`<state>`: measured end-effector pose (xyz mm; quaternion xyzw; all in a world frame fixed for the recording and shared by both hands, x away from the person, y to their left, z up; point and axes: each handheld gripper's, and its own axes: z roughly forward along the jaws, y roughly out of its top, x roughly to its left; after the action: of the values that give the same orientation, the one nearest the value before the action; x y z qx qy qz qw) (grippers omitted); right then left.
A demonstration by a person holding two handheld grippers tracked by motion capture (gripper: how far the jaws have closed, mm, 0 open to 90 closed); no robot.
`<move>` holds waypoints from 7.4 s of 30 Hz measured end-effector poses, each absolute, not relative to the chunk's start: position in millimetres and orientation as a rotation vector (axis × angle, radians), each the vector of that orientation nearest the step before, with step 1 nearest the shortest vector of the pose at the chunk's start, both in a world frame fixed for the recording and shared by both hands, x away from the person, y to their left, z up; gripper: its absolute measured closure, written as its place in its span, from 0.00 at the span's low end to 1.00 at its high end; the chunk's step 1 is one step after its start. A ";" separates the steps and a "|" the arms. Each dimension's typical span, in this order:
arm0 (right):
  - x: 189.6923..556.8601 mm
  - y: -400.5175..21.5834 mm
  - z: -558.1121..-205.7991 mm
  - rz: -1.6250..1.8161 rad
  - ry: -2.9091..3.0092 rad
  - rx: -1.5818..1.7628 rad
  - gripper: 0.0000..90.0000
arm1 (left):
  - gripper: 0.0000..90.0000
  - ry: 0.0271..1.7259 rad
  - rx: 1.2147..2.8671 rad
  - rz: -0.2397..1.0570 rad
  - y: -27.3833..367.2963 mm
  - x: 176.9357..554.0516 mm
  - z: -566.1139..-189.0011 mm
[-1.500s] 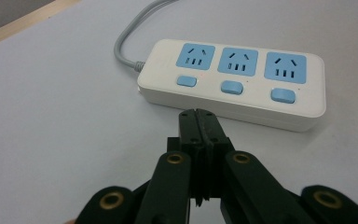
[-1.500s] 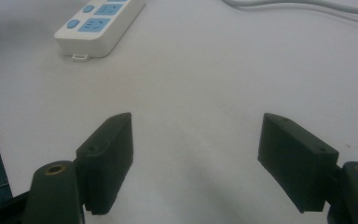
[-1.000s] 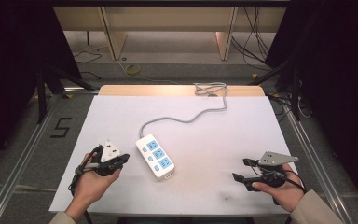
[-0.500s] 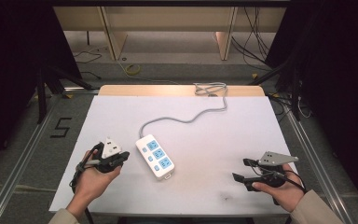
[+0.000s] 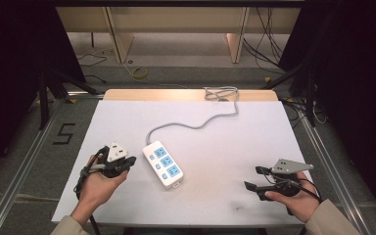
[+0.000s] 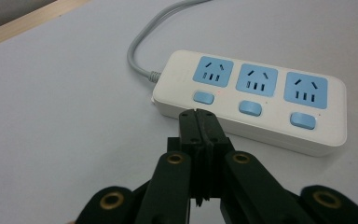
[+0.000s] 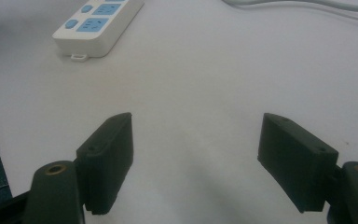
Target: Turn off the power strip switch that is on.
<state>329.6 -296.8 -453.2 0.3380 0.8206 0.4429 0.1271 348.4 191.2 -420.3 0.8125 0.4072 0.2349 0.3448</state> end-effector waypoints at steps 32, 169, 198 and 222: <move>329.9 -297.2 -453.9 1.282 2.392 0.990 0.30 | 1.00 1.092 2.102 0.597 186.3 365.9 -408.6; 329.9 -297.5 -454.2 1.280 2.394 0.987 0.30 | 1.00 1.145 2.309 0.450 134.5 423.9 -418.9; 329.9 -297.6 -454.5 1.282 2.396 0.981 0.30 | 1.00 1.170 2.398 0.406 127.6 431.9 -431.1; 329.9 -297.6 -454.6 1.283 2.397 0.981 0.30 | 1.00 1.179 2.443 0.394 125.8 436.2 -437.1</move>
<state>329.9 -297.6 -454.6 0.3366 0.8229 0.4403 0.1253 436.2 125.8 -437.1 0.8734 0.4215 0.1410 0.1991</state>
